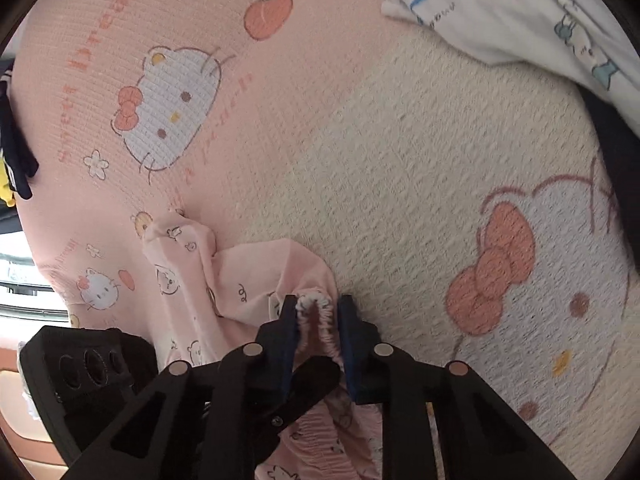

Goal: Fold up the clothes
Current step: 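Grasp the elastic waistband with the left gripper while the right gripper grasps beside it, then open both grippers and release the waistband onto the blanket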

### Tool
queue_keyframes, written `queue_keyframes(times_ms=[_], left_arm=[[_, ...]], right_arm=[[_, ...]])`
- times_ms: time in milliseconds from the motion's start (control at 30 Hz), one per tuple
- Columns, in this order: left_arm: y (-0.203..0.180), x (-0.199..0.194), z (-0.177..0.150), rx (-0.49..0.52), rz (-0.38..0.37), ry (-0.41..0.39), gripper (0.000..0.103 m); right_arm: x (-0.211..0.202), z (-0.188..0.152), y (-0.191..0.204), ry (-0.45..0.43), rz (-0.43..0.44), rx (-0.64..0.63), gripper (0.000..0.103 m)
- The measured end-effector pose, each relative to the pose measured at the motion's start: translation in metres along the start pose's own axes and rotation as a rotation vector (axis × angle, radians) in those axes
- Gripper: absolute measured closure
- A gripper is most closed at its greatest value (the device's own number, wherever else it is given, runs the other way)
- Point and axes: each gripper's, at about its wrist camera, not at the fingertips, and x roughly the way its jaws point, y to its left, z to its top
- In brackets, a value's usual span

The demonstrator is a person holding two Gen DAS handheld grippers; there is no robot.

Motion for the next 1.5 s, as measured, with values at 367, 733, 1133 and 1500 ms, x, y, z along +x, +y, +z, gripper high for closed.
queue_keyframes(times_ms=[367, 733, 1133, 1500], left_arm=[[-0.017, 0.003, 0.015, -0.054, -0.116, -0.034, 0.087], [-0.036, 0.022, 0.040, -0.064, -0.216, -0.008, 0.087], [-0.049, 0.036, 0.043, -0.004, -0.159, 0.031, 0.079], [-0.047, -0.012, 0.034, 0.096, -0.012, -0.038, 0.039]], right_arm=[[-0.024, 0.022, 0.006, -0.106, 0.093, 0.019, 0.086], [-0.034, 0.048, 0.007, -0.157, 0.105, 0.024, 0.086], [-0.053, 0.058, -0.031, -0.172, -0.061, 0.111, 0.066], [-0.075, 0.040, -0.048, -0.176, -0.052, 0.181, 0.040]])
